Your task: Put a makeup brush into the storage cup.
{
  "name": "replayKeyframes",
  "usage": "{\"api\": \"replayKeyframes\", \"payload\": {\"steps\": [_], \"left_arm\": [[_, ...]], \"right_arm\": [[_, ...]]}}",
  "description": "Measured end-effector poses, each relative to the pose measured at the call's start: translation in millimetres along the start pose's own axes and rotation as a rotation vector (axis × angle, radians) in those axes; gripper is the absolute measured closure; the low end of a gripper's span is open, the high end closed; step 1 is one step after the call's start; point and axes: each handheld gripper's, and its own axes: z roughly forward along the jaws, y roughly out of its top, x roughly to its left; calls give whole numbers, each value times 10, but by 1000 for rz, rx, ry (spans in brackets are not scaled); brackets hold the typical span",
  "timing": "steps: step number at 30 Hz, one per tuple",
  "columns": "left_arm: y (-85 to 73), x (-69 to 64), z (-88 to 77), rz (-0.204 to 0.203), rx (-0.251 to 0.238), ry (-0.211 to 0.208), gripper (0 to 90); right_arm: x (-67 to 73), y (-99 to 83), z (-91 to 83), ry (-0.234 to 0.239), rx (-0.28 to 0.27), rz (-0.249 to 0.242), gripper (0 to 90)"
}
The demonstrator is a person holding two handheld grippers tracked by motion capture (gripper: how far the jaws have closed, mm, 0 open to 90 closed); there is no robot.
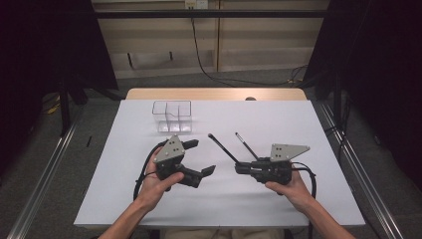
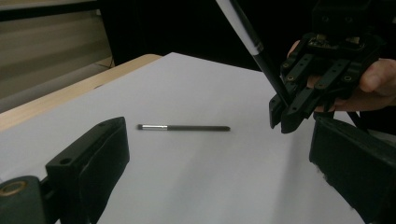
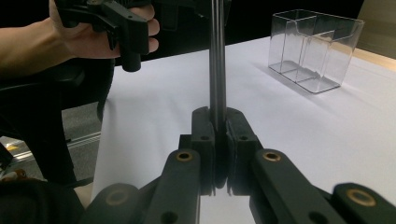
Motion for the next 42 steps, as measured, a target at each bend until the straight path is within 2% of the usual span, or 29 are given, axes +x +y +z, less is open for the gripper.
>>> {"api": "replayKeyframes", "payload": {"steps": [2,3,6,7,11,12,13,15,16,17,20,22,24,25,29,32,42], "left_arm": [[20,-19,28,-10,-17,-3,49],[41,-37,53,-2,-20,-19,49],[62,-66,87,-3,-24,-9,56],[88,-79,120,-4,-27,-22,66],[136,-103,177,7,-37,-20,85],[142,-115,180,25,-49,13,120],[149,-114,183,30,-60,22,163],[160,-97,192,20,-66,15,207],[171,-78,198,12,-67,12,258],[176,-60,204,10,-69,4,258],[171,-54,241,7,-62,-8,395],[170,-56,252,-3,-65,-23,447],[177,-58,267,-37,-94,-39,508],[179,-55,275,-39,-93,-41,529],[175,-57,272,-50,-94,-52,575],[171,-51,271,-66,-94,-70,650],[173,-42,272,-122,-101,-113,725]], "right_arm": [[-2,-1,1,0,-1,1,841],[-2,-1,2,-2,-1,0,841],[-3,-1,3,-3,-1,3,841],[-2,-2,6,-3,0,1,841],[-10,-5,7,-1,0,6,841],[-11,-6,5,-1,2,7,841],[-12,-7,3,-2,3,9,841],[-13,-8,3,-1,2,9,841],[-12,-9,3,-3,4,9,841],[-12,-9,3,-3,4,9,841],[-16,-13,7,-5,10,7,841],[-17,-15,10,-5,10,6,841],[-24,-21,17,-8,11,9,841],[-23,-22,19,-8,11,9,841],[-21,-27,21,-9,12,10,841],[-27,-37,24,-12,19,9,841],[-23,-60,64,-10,32,6,841]]}}
